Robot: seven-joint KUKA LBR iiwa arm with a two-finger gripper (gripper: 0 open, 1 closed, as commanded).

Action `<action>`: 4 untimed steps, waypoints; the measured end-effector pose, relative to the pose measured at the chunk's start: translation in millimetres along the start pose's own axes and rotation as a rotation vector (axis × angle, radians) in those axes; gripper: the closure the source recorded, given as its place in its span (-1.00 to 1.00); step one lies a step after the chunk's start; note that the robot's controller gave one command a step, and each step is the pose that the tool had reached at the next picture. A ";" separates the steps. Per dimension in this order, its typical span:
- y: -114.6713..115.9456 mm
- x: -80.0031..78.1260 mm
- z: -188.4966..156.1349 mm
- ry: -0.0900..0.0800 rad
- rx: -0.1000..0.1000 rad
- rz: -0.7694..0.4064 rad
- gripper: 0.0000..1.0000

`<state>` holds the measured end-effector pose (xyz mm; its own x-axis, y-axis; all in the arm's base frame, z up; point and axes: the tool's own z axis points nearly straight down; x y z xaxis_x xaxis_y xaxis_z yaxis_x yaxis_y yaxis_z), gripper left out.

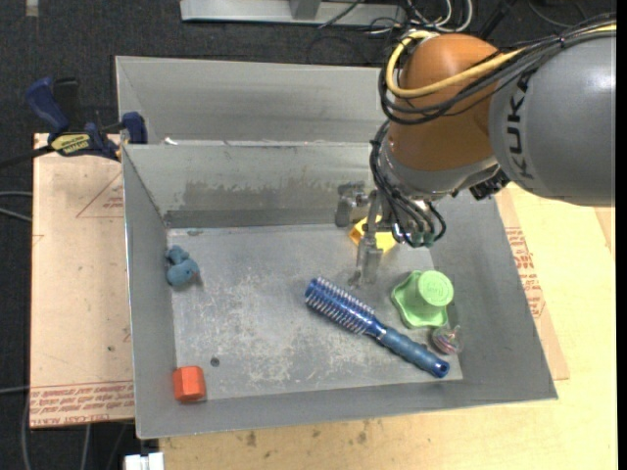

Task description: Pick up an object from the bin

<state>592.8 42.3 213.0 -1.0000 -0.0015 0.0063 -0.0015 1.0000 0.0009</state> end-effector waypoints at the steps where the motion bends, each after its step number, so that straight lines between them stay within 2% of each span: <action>1: -25.6 28.0 117.1 0.002 0.001 -0.034 -1.00; 2: -14.4 30.0 144.1 -0.006 -0.001 0.101 -1.00; 3: -14.8 30.1 144.0 -0.005 -0.001 0.102 1.00; 4: -34.2 3.6 -0.3 -0.017 0.001 -0.055 1.00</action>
Offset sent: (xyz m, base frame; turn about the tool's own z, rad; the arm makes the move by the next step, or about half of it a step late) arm -0.0262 -0.0250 -0.1120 -0.0373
